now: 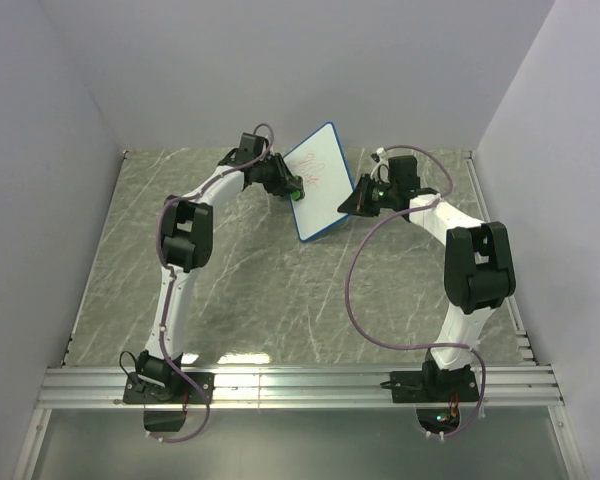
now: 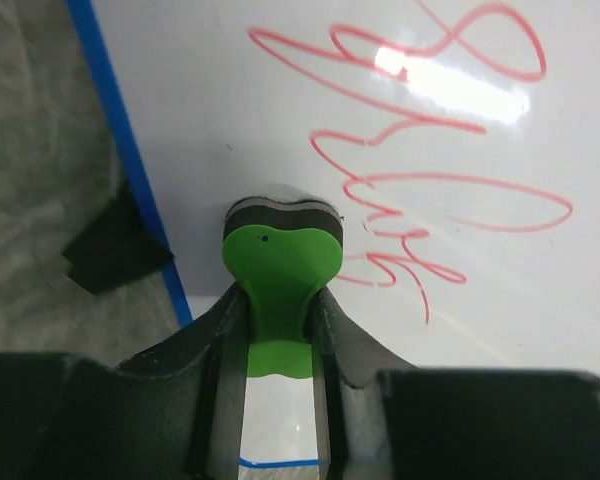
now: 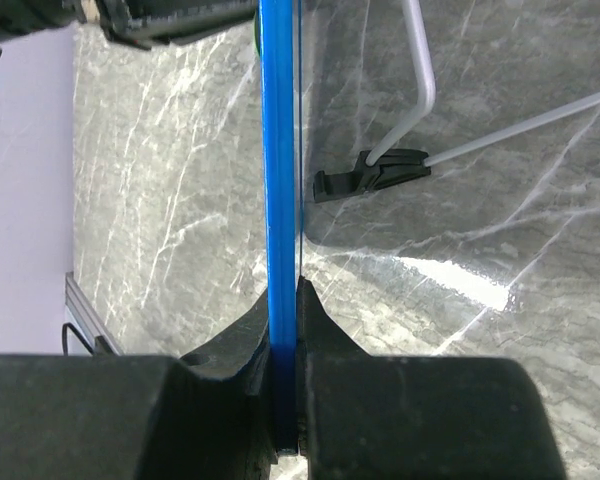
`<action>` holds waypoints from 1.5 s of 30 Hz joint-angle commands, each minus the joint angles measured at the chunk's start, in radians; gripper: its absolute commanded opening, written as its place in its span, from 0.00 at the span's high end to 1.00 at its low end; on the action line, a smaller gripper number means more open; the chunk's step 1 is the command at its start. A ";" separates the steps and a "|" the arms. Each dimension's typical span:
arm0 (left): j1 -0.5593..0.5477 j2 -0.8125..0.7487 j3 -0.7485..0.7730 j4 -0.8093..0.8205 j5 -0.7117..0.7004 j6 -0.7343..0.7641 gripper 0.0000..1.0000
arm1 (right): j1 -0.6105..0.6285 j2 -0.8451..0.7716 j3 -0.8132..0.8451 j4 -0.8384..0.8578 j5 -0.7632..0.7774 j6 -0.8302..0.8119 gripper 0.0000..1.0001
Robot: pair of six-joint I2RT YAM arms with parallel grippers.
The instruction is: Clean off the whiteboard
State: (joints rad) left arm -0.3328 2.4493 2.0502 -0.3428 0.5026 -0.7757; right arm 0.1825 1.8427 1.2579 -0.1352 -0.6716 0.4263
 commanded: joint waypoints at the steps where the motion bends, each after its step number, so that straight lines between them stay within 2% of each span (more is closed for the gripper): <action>1: -0.018 0.065 0.076 -0.018 -0.007 0.001 1.00 | 0.063 0.001 -0.054 -0.190 -0.036 -0.032 1.00; 6: -0.054 0.011 0.028 0.088 0.063 -0.002 1.00 | 0.064 0.009 -0.051 -0.192 -0.034 -0.031 1.00; 10: -0.107 0.019 0.082 0.126 0.178 -0.025 1.00 | 0.064 0.020 -0.040 -0.190 -0.040 -0.026 1.00; 14: -0.155 -0.010 0.107 0.168 0.215 -0.020 1.00 | 0.064 0.023 -0.038 -0.193 -0.037 -0.027 1.00; 19: -0.150 -0.021 0.114 0.195 0.258 -0.063 1.00 | 0.066 0.015 -0.048 -0.211 -0.026 -0.043 1.00; 28: -0.069 0.026 0.162 0.047 0.067 -0.010 1.00 | 0.066 -0.008 -0.061 -0.230 -0.019 -0.054 1.00; 36: -0.038 0.115 0.179 -0.182 -0.078 0.184 1.00 | 0.064 -0.049 -0.098 -0.236 -0.016 -0.047 1.00; 40: -0.040 0.103 0.130 -0.185 -0.099 0.220 1.00 | 0.066 -0.039 -0.091 -0.239 -0.016 -0.046 1.00; 45: -0.066 0.070 0.123 -0.160 -0.038 0.194 1.00 | 0.064 -0.017 -0.063 -0.236 -0.019 -0.034 1.00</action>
State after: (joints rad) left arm -0.3367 2.5145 2.2078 -0.4469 0.4728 -0.6197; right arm 0.1967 1.7985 1.2102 -0.1898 -0.6819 0.4461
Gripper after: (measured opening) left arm 0.307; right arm 0.089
